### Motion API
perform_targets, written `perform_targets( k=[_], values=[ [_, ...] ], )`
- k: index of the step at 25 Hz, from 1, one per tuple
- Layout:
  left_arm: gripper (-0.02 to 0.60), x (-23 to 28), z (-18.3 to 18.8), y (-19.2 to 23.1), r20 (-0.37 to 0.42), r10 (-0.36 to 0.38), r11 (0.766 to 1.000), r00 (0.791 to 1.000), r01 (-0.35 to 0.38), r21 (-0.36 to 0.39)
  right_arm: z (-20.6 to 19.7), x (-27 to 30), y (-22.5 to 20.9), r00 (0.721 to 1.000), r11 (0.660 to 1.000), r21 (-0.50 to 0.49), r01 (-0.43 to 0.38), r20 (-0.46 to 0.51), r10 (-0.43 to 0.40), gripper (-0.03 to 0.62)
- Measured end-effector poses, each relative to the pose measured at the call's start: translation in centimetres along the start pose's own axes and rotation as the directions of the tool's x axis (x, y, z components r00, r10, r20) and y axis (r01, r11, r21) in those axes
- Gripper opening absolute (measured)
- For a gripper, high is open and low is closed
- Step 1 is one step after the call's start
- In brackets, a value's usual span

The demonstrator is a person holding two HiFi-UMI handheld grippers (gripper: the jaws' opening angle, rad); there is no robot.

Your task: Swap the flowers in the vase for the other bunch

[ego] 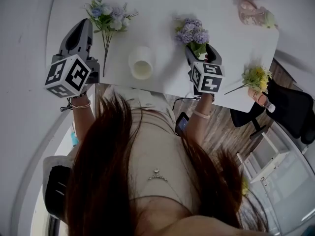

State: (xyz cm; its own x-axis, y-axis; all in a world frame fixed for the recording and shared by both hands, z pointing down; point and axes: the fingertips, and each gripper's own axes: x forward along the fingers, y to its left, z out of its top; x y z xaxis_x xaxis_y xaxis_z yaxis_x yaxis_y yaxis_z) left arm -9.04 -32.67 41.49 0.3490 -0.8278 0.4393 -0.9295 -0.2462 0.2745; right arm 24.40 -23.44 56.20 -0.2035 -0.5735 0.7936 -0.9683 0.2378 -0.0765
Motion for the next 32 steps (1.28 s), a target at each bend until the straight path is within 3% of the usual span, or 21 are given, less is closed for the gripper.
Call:
perform_targets(
  k=[21, 32],
  values=[
    [0.003, 1.6, -0.7, 2.0, -0.038, 0.051, 0.999, 0.998, -0.052, -0.011, -2.6, 4.8, -0.3, 0.983, 0.999, -0.006, -0.053, -0.174, 0.051, 0.321],
    [0.003, 1.1, -0.7, 2.2, -0.042, 0.073, 0.997, 0.996, -0.073, -0.014, -3.7, 5.7, -0.7, 0.972, 0.998, -0.035, -0.044, -0.234, 0.035, 0.315]
  ],
)
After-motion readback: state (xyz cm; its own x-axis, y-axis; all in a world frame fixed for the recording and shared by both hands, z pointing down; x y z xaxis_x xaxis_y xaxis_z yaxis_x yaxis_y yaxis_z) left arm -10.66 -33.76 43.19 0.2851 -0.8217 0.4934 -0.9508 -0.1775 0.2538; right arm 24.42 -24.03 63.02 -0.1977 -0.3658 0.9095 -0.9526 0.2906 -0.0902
